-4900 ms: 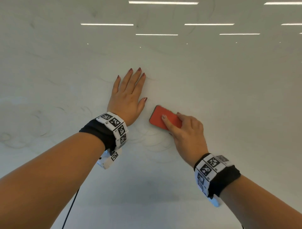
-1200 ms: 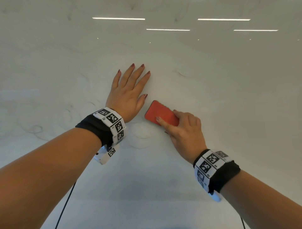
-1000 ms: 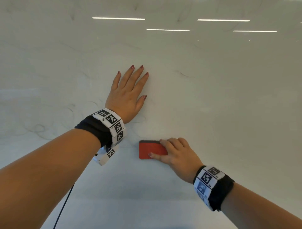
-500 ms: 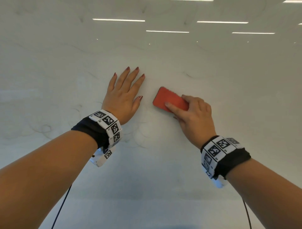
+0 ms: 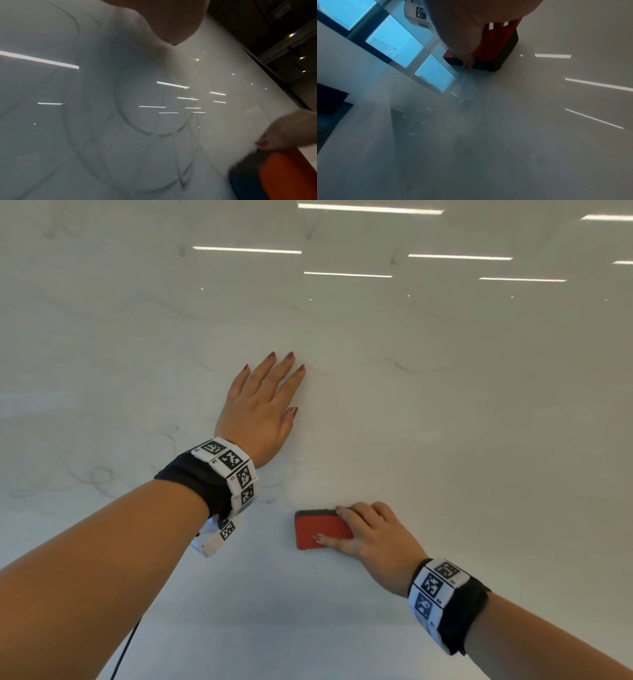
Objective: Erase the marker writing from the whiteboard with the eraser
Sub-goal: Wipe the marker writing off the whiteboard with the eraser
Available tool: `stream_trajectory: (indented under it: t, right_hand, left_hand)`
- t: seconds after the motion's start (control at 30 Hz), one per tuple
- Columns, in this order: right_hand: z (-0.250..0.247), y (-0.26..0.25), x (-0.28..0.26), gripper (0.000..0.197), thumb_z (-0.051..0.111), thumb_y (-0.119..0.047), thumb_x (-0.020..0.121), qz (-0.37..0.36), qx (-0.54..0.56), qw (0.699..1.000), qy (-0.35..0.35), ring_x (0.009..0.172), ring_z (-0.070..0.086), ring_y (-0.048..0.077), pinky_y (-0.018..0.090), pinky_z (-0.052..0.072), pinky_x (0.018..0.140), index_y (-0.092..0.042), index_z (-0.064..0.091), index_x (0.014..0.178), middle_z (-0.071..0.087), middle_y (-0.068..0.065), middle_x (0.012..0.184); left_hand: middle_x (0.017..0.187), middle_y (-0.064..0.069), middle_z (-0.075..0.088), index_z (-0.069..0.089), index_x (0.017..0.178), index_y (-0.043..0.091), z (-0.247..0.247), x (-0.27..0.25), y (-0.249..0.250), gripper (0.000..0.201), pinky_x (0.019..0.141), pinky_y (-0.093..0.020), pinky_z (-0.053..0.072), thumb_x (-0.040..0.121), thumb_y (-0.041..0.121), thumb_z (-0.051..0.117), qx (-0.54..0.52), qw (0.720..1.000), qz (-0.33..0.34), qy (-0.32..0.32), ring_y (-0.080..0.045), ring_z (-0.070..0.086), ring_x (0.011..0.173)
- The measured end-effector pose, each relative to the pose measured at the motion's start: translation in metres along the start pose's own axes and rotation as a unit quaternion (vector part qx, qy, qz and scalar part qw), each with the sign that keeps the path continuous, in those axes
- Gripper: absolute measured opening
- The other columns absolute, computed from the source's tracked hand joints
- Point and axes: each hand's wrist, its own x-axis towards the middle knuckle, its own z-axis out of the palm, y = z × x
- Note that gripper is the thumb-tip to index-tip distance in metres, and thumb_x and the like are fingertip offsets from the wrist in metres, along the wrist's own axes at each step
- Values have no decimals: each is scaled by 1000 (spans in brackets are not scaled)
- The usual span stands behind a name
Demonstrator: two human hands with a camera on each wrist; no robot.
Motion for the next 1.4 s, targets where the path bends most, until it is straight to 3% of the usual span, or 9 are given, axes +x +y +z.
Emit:
stream_trajectory:
  t: [0.1,0.43,0.63,0.9,1.0,1.13,1.2,1.3,1.4]
  right_hand:
    - [-5,14,2,61,52,-13,78,-4,-7,1000,19,109,50,31,43,32,90,-40,48,133,53,12,129]
    - [-53,63,65,55,68,-19,84,262,22,948,179,105,50,37,46,38,84,-40,52,133,53,17,125]
    - [-55,47,86,55,68,-21,84,331,53,920,202,104,50,39,49,41,84,-35,51,134,53,20,121]
    - [-52,35,91,58,70,-21,82,276,28,943,185,99,51,37,47,41,79,-35,49,135,54,20,120]
    - [-35,14,83,66,69,-17,80,193,12,970,147,100,49,34,44,36,81,-39,45,137,53,18,124]
    - [-7,-22,52,60,45,-17,80,49,5,997,53,101,50,33,44,31,82,-39,44,136,53,16,125]
    - [0,-35,40,60,50,-19,78,1,-7,1000,0,102,53,31,43,31,84,-39,46,134,55,14,124]
    - [-2,-34,41,59,55,-19,77,-19,-12,1000,-9,103,54,29,42,32,86,-41,49,131,56,10,124]
    - [-15,-15,60,59,47,-16,80,36,-5,999,39,104,51,31,42,32,85,-41,47,134,54,12,127]
  left_hand:
    - [154,-3,24,27,147,18,0,0,-1,54,115,-45,17,95,28,37,0,1000,4,3,-23,19,142]
    - [153,-3,27,31,146,18,-7,-1,-10,52,114,-46,17,95,28,35,-1,1000,18,0,-24,21,142]
    - [154,-3,23,27,147,19,-15,-9,-33,52,116,-48,11,96,29,33,7,1000,-20,5,-25,15,143]
    - [154,-1,26,29,146,19,-11,-13,-42,53,115,-45,17,94,25,37,1,1000,-23,11,-24,19,142]
    - [153,-1,27,30,146,20,-10,-13,-41,53,115,-45,16,94,25,37,-4,1000,-25,15,-23,20,142]
    - [154,-1,26,28,147,20,-8,-13,-41,53,115,-45,14,95,27,33,2,1000,-30,7,-24,19,142]
    - [154,-1,24,26,147,20,-8,-13,-40,53,115,-44,12,95,28,30,5,999,-33,2,-23,17,143]
    - [154,-1,25,26,147,20,-7,-13,-40,53,116,-44,12,96,27,31,0,1000,-31,3,-23,17,143]
    - [153,-1,27,29,147,20,-7,-14,-41,53,115,-45,15,95,25,34,-3,1000,-27,11,-24,20,142]
